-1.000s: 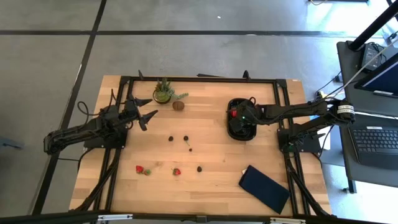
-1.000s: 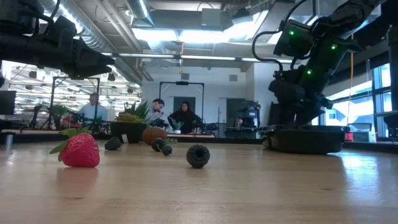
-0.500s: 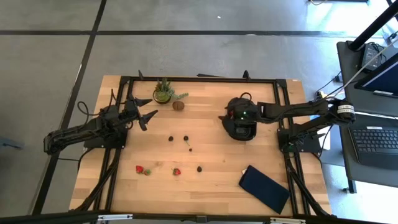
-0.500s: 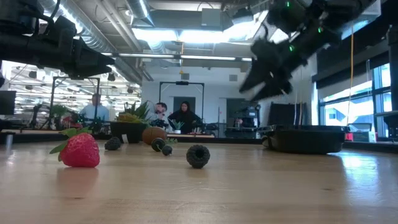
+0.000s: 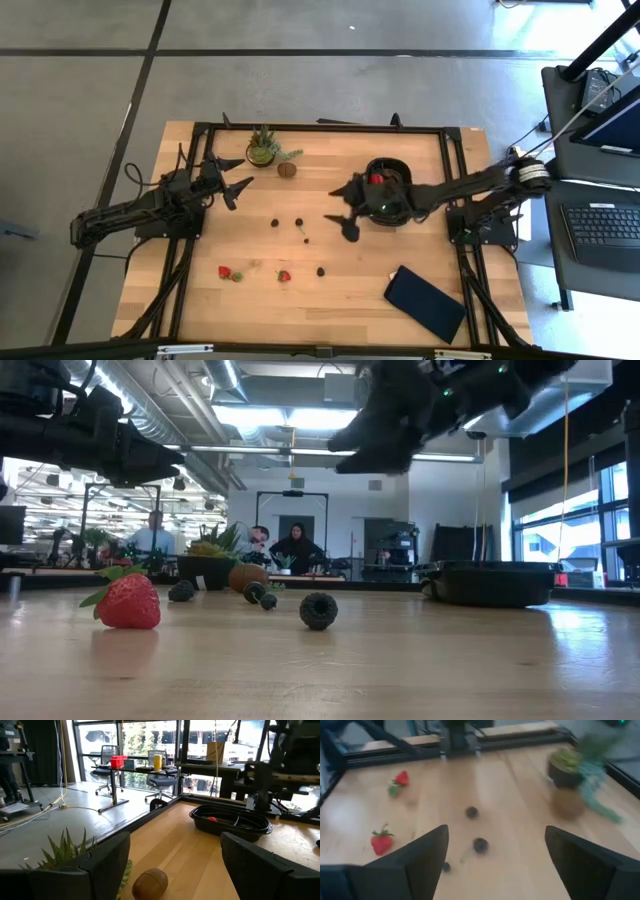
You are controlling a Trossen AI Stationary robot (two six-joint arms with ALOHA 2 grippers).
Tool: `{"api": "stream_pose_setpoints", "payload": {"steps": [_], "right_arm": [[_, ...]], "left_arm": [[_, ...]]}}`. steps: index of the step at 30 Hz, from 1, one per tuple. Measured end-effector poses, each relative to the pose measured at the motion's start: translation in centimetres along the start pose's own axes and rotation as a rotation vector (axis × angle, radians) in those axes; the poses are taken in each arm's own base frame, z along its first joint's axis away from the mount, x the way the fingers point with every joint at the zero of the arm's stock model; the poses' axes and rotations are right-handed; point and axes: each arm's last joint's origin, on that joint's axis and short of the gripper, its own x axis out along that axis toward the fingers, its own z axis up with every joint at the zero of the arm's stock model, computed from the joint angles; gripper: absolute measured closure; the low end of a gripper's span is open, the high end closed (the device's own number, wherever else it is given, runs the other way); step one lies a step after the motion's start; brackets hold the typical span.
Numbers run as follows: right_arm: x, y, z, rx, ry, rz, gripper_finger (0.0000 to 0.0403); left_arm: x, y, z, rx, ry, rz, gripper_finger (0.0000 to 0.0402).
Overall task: Pick and placing Produce into tupperware
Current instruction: Put the blueberry into the black bin
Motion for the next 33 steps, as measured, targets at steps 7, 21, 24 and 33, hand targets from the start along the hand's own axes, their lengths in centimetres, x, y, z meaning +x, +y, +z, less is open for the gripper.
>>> {"api": "stream_pose_setpoints", "payload": {"steps": [7,21,24,33], "right_arm": [[4.2,2.7,-4.0,-0.1,-0.038,0.065,0.0071],[9.1,3.8,-8.5,-0.068,0.007,0.073,0.0071],[10.0,4.1,-9.0,-0.075,0.023,0.09,0.0071],[11.2,4.1,-11.0,-0.087,0.093,0.085,0.0112]], "left_arm": [[0.0,0.0,0.0,0.0,0.001,0.0,0.0099],[0.0,0.0,0.0,0.0,0.001,0.001,0.0099],[0.0,0.0,0.0,0.0,0.002,0.002,0.0099],[0.0,0.0,0.0,0.0,0.002,0.005,0.0099]]}}
